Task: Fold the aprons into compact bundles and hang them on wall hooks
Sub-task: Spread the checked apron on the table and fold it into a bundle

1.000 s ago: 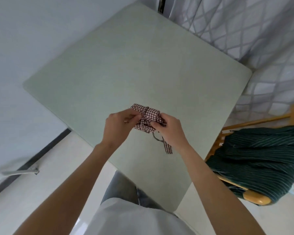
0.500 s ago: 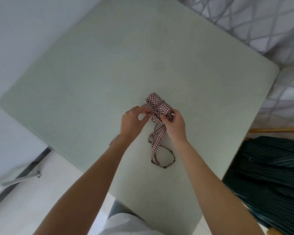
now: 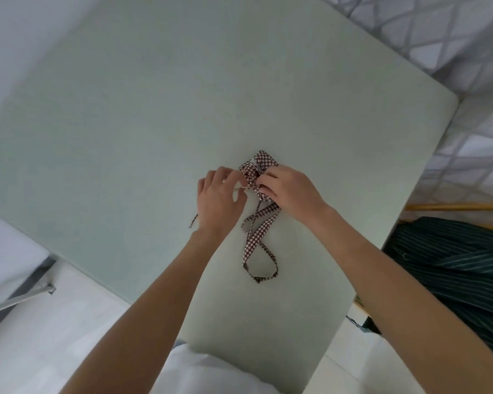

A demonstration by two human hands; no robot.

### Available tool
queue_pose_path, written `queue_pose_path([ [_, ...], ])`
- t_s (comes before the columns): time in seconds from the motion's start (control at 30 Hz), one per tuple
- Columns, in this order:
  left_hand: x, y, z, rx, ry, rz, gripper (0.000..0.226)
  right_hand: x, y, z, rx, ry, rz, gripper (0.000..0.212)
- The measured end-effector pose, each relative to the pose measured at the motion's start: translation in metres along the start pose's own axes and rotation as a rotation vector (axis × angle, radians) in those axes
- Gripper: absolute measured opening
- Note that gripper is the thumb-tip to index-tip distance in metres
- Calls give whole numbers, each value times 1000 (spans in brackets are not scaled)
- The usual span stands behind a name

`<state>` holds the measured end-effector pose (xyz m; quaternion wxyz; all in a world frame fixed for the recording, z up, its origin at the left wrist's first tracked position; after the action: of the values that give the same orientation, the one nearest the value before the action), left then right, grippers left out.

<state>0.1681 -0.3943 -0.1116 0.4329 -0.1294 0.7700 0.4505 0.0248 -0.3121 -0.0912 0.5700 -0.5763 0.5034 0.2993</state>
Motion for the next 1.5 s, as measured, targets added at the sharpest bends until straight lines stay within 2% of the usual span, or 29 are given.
queue_pose_path([
  [0.07, -3, 5, 9, -8, -93, -44, 15, -2, -4, -4, -45, -26, 43, 11],
  [0.17, 2, 11, 12, -81, -388, -107, 34, -3, -11, -5, -66, -58, 88, 29],
  [0.3, 8, 12, 5, -90, -517, -195, 16, -4, -11, -9, -119, -77, 138, 34],
  [0.37, 3, 8, -2, -117, -482, -193, 19, -9, -10, -9, -117, -71, 163, 32],
  [0.47, -5, -4, -9, -70, -408, -219, 24, -10, -2, 1, -105, -45, 120, 27],
  [0.63, -12, -10, -6, -73, -486, -127, 21, -3, -2, -2, -151, -58, 123, 23],
  [0.87, -35, -6, -3, -72, -212, 53, 10, 11, -17, -17, -248, 32, 92, 14],
  [0.97, -44, -10, -4, -129, -123, 78, 11, 9, -29, -21, -133, -100, 19, 8],
  [1.07, -52, -16, -4, -198, -92, 85, 10, 13, -35, -22, -5, -236, -82, 21],
  [1.2, -62, -14, -3, -208, -62, 154, 13, 19, -50, -25, 117, -229, -211, 19],
  [1.33, -68, -19, -4, -619, 38, 683, 26, 22, -58, -28, 368, -236, -378, 25],
  [1.43, -57, -37, 5, -849, 19, 717, 27, 19, -57, -31, 569, -274, -531, 15],
  [1.5, -49, -44, 8, -808, -94, 643, 23, 18, -58, -37, 653, -282, -607, 12],
])
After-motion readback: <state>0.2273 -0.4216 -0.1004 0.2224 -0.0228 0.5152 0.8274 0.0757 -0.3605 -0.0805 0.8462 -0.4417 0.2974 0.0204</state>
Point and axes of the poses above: each hand's wrist, its own z-axis away from the middle knuckle, its own x-axis out of the palm, y = z × x, the point moved 1 cm from there along -z, towards the middle knuckle, and after that the axes turned 13 degrees about y, right-handed, at the moved point
